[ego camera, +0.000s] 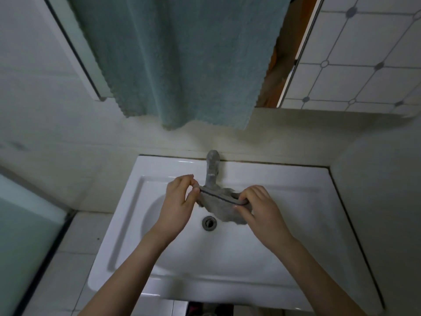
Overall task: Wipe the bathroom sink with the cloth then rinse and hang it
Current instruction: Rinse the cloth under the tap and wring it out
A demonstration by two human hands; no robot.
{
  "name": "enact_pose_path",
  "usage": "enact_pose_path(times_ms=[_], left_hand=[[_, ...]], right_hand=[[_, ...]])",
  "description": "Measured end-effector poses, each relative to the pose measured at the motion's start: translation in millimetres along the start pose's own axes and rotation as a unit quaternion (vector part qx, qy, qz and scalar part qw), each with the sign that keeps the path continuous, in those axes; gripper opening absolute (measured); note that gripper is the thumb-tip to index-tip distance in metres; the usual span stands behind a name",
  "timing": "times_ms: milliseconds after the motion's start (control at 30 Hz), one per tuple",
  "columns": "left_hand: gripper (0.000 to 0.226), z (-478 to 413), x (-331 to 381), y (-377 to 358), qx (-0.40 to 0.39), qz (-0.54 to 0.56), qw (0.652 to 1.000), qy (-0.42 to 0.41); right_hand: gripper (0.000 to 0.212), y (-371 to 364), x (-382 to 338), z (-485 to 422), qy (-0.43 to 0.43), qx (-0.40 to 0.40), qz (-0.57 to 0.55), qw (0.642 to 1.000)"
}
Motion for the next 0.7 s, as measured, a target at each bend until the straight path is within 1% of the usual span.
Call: enact_pose_path(times_ms=[67,133,233,300,367,433,467,500,567,600,633,667,700], left_hand=[[0.012,-1,9,3,0.000,0.006,1.000,-0.025],[0.012,0,20,3,-0.006,0.026,0.999,-0.046],[0.013,-2,38,4,-0.009,0.020,0.996,-0.083],[0.011,-3,49,2,-0.013,0.010,0.995,-0.103],[0.008,-4,60,-2,-0.022,0.010,0.993,-0.111],[0.006,-5,69,-6,-0.028,-0.001,0.992,-0.123],[0.006,-6,73,-6,-0.031,-0.009,0.991,-0.132],[0.007,-6,77,-6,-0.031,-0.014,0.989,-0.141],[0.010,-8,83,0,-0.018,-0.004,0.987,-0.159],[0.012,-9,82,4,-0.009,0.006,0.987,-0.162],[0.012,-13,77,7,-0.005,0.013,0.989,-0.150],[0.012,-18,66,7,-0.008,0.013,0.993,-0.119],[0.012,-23,50,6,-0.017,0.008,0.998,-0.067]], right_hand=[[0.026,2,1,-2,0.007,-0.007,0.017,1.000],[0.025,3,4,-3,-0.003,-0.021,0.005,1.000],[0.019,-1,4,-1,-0.034,-0.071,-0.088,0.993],[0.010,-5,1,1,-0.047,-0.081,-0.131,0.987],[0.014,-7,0,2,-0.045,-0.064,-0.126,0.989],[0.008,-8,1,2,-0.039,-0.033,-0.078,0.996],[0.010,-7,2,3,-0.050,-0.021,-0.072,0.996],[0.013,-5,3,5,-0.067,-0.002,-0.082,0.994],[0.009,5,3,9,-0.098,0.064,-0.131,0.985],[0.008,8,3,10,-0.102,0.088,-0.148,0.980],[0.011,7,3,10,-0.099,0.086,-0.149,0.980],[0.016,3,3,9,-0.102,0.050,-0.139,0.984],[0.020,-5,4,8,-0.110,-0.001,-0.119,0.987]])
Point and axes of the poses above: each hand's wrist, its own z-axis away from the middle knuckle, its own y-axis out of the back of the hand, x = y × z, the point moved 5 cm from there along -z, towards the middle knuckle, and after that the axes turned 14 degrees about z, right-handed, at the moved point
